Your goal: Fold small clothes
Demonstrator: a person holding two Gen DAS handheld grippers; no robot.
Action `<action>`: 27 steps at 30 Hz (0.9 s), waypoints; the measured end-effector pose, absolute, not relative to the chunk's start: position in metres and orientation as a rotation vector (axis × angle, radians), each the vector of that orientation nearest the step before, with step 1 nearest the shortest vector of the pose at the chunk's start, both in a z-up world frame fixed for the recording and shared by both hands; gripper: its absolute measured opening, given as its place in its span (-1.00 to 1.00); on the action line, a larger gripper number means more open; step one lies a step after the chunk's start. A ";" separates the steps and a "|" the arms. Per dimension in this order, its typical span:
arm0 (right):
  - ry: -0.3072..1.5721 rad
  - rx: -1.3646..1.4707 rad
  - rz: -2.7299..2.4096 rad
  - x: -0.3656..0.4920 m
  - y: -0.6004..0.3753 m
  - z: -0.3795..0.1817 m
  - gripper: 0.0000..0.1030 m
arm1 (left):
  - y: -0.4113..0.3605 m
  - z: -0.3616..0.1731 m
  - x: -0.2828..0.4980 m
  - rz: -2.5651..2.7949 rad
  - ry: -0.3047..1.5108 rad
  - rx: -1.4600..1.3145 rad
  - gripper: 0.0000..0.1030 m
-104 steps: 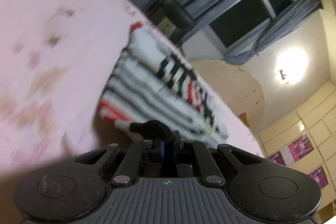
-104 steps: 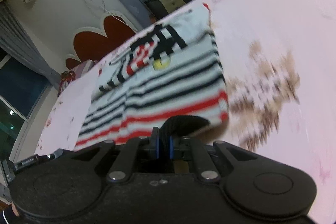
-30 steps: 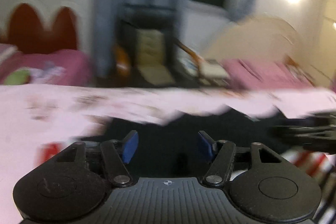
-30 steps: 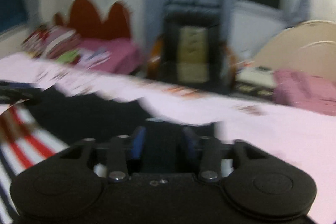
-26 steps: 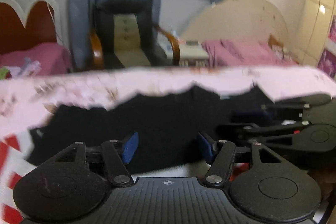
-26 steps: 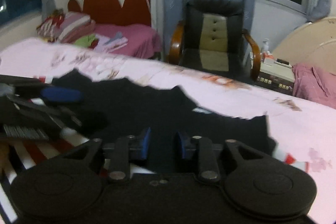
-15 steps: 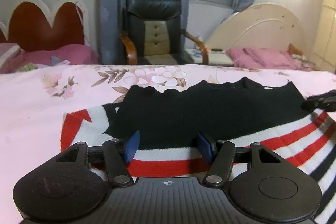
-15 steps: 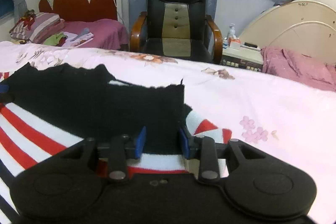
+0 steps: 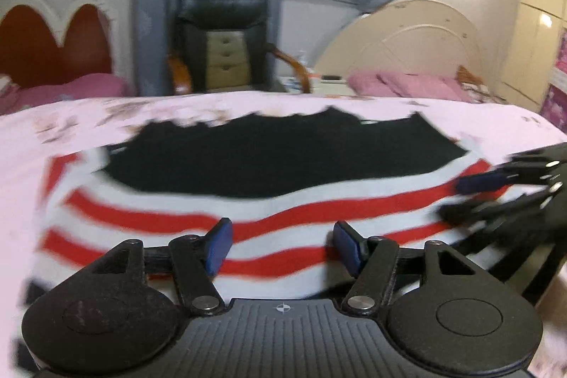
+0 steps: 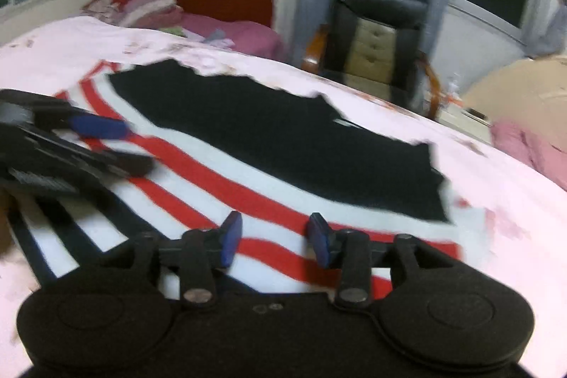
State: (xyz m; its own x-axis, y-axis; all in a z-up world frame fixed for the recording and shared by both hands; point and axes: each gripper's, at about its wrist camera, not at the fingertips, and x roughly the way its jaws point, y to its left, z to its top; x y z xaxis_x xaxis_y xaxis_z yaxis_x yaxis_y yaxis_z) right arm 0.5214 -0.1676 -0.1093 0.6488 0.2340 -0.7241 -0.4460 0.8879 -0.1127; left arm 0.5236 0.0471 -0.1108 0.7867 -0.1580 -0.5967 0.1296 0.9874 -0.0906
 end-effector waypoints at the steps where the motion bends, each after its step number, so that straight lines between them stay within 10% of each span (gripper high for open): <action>1: 0.787 -0.271 0.362 0.523 -0.181 -0.107 -0.18 | 0.059 -0.110 0.515 -0.140 0.646 -0.049 0.22; 27: 0.816 -0.311 0.296 0.430 -0.199 -0.105 -0.27 | 0.060 -0.113 0.435 -0.087 0.664 -0.018 0.21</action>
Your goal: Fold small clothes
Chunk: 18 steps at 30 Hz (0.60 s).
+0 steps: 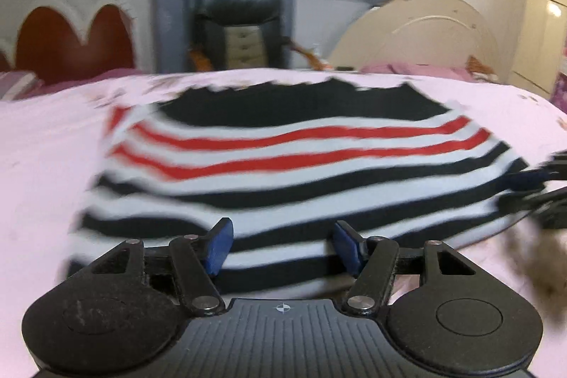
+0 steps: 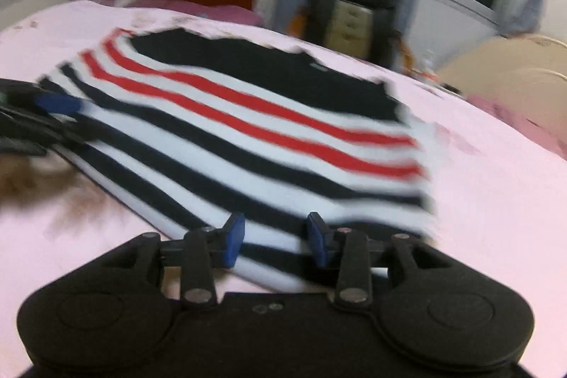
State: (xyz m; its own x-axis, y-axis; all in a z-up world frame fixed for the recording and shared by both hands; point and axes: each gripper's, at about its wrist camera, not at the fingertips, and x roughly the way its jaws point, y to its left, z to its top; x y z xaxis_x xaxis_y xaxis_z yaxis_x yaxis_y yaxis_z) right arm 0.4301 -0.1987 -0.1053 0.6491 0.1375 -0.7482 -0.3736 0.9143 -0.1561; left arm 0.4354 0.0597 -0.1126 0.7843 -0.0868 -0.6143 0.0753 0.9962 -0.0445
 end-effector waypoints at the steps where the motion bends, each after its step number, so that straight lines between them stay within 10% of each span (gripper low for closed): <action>1: 0.824 -0.306 0.258 0.426 -0.214 -0.105 -0.27 | 0.071 -0.114 0.431 -0.068 0.666 -0.036 0.21; 18: 0.874 -0.161 0.171 0.426 -0.235 -0.101 -0.30 | 0.076 -0.111 0.430 0.018 0.697 -0.071 0.21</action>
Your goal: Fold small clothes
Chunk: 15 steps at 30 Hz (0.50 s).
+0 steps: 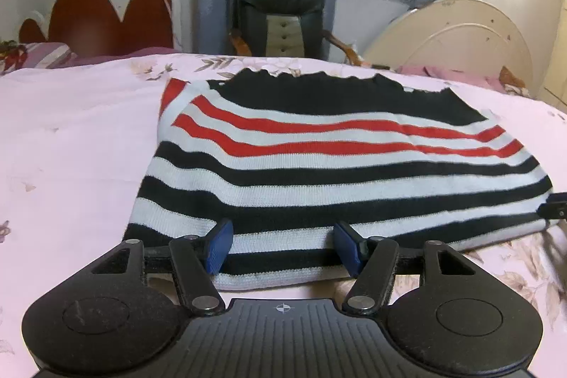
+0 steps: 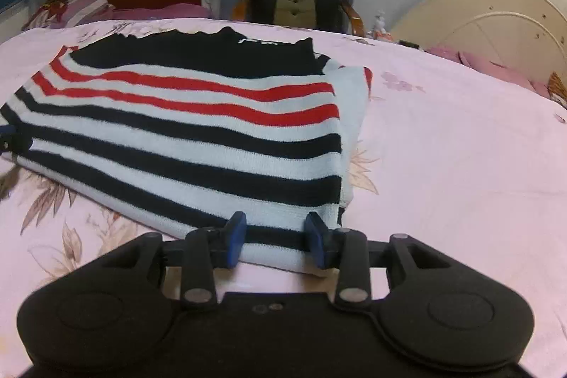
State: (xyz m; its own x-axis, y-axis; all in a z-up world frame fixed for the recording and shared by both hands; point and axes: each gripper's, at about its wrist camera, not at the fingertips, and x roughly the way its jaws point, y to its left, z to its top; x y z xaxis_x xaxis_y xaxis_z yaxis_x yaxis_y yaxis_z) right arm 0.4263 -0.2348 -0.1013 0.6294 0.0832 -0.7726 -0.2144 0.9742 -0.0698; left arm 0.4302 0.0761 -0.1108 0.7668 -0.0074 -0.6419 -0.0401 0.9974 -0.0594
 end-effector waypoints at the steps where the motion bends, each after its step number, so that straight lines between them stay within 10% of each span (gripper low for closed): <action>1: 0.860 -0.149 0.165 0.424 -0.234 -0.098 -0.31 | 0.076 -0.108 0.427 0.025 0.676 -0.076 0.21; 15: 0.878 -0.139 0.141 0.426 -0.233 -0.107 -0.26 | 0.077 -0.119 0.429 0.019 0.711 -0.044 0.22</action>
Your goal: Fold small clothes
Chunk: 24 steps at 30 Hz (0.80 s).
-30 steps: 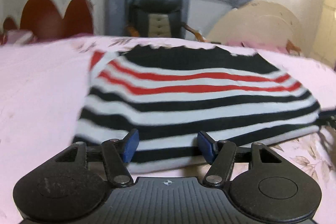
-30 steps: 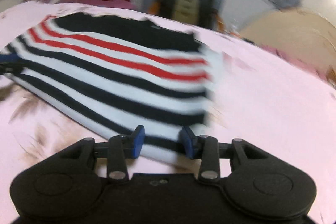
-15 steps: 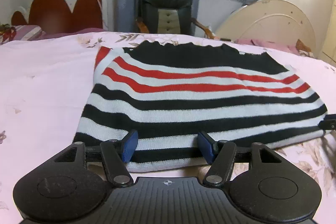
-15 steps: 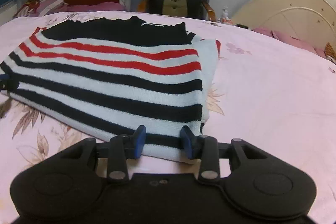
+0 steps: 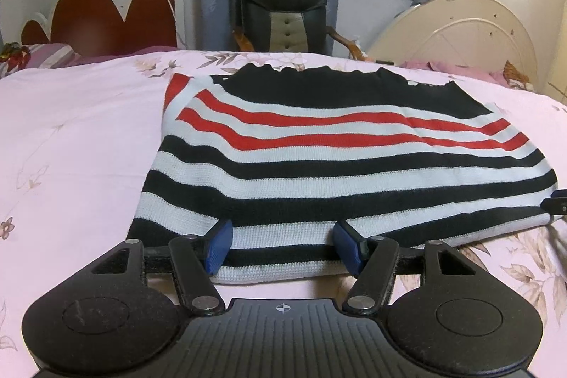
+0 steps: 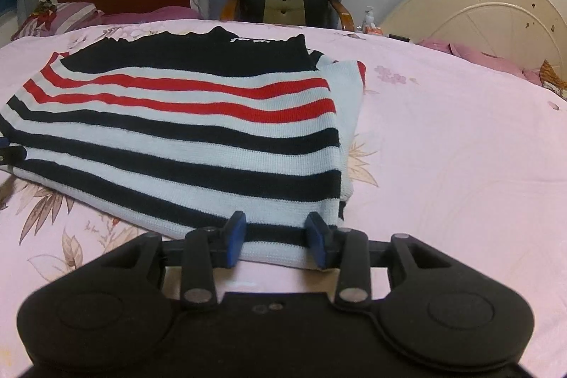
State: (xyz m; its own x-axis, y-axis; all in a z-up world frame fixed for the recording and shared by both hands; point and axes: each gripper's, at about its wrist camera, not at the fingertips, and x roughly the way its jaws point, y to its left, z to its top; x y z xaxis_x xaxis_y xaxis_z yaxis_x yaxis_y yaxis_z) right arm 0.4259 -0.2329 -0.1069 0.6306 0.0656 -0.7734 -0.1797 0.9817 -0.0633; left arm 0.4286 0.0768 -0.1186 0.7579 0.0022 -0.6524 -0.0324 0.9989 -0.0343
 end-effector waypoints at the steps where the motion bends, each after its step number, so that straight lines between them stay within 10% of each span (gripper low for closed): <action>1: 0.879 -0.141 0.139 0.426 -0.232 -0.107 -0.26 | 0.077 -0.119 0.429 0.015 0.711 -0.043 0.22; 24: 0.828 0.077 0.329 0.449 -0.184 -0.076 -0.83 | 0.180 -0.167 0.409 0.091 0.498 -1.023 0.22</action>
